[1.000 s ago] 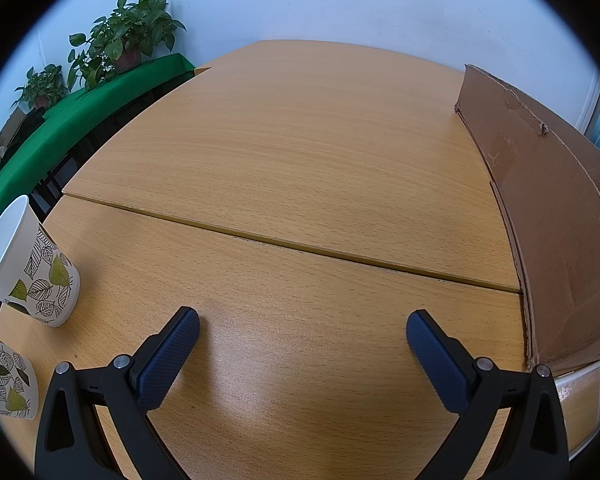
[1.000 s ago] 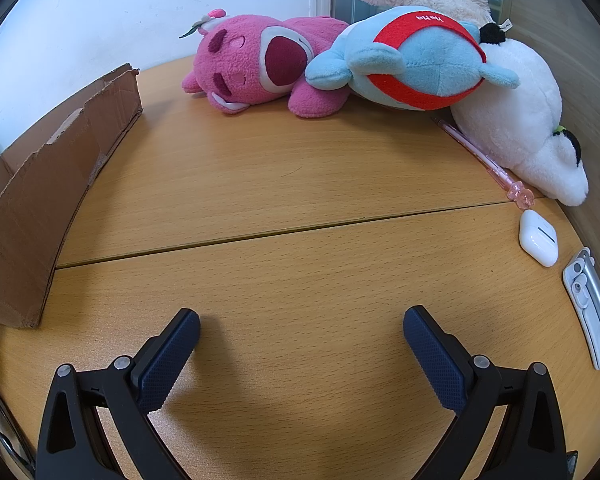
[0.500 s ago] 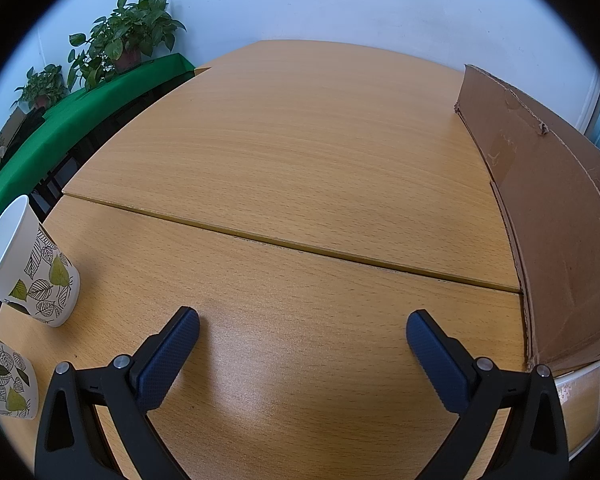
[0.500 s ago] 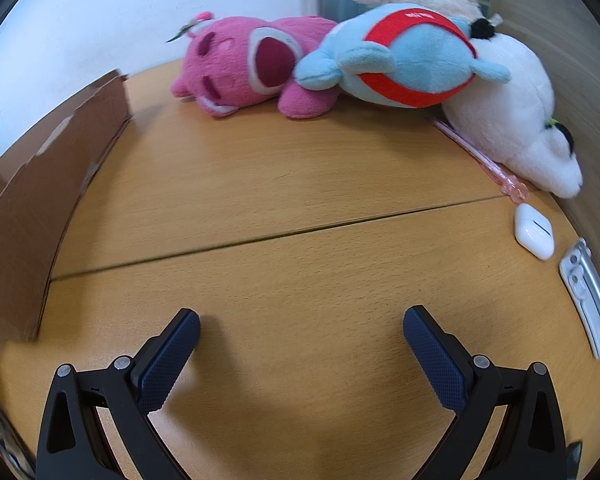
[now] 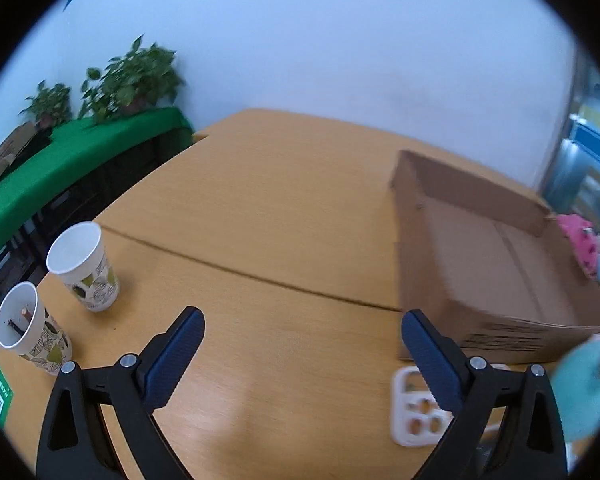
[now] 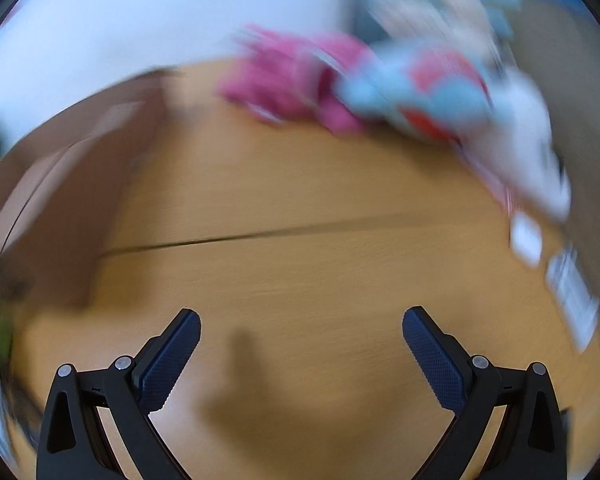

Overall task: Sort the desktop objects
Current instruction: 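Grasp the pink plush pig in teal shirt with both grippers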

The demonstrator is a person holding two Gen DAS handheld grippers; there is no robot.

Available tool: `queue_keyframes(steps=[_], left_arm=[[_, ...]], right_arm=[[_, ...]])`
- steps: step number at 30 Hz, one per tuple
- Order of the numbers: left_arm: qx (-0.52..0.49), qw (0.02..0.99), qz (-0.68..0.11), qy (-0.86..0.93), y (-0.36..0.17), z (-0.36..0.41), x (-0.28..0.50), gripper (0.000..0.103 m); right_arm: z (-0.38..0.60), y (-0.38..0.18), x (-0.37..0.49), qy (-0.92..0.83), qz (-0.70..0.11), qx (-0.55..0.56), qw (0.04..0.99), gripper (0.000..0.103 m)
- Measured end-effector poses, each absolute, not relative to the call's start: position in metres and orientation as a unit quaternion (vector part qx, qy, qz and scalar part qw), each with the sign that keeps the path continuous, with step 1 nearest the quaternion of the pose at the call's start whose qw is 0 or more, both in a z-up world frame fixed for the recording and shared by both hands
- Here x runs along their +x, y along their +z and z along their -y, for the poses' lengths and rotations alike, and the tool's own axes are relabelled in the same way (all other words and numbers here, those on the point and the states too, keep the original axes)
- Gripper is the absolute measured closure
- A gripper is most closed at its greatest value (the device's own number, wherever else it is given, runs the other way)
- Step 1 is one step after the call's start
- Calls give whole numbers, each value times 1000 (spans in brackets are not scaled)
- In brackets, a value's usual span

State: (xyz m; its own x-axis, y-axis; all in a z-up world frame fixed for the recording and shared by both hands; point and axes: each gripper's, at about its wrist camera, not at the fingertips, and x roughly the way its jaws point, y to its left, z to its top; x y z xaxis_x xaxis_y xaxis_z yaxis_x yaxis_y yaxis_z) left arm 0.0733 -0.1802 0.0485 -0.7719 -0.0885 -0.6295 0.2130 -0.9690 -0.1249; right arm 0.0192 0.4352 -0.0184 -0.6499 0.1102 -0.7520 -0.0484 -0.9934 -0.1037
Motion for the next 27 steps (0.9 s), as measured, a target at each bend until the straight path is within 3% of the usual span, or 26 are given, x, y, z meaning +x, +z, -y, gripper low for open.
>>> queue_keyframes(steps=[3,8,14,17,20,27], left_arm=[[311,-7,-79,-947,81,132,89,1],[362,-140,-91,-917,71,53,75,1],[404,-231,-103,-879,42,3,54,2],[432,-245,-101,-862,28,-8,48,16],[430,-252,-108,-860,23,-7,50,19],[433,-254,-109,-858,24,3,58,25]], right_arm=[[-375,9,52,925,84,-369,-35,0],[-314,38,63,908,-35,-355,-221,0],[-288,37,67,895,-49,-359,-261,0],[-285,33,63,885,-60,-375,-270,0],[-287,28,55,872,-104,-384,-286,0],[-243,10,34,846,-108,-403,-331,2]])
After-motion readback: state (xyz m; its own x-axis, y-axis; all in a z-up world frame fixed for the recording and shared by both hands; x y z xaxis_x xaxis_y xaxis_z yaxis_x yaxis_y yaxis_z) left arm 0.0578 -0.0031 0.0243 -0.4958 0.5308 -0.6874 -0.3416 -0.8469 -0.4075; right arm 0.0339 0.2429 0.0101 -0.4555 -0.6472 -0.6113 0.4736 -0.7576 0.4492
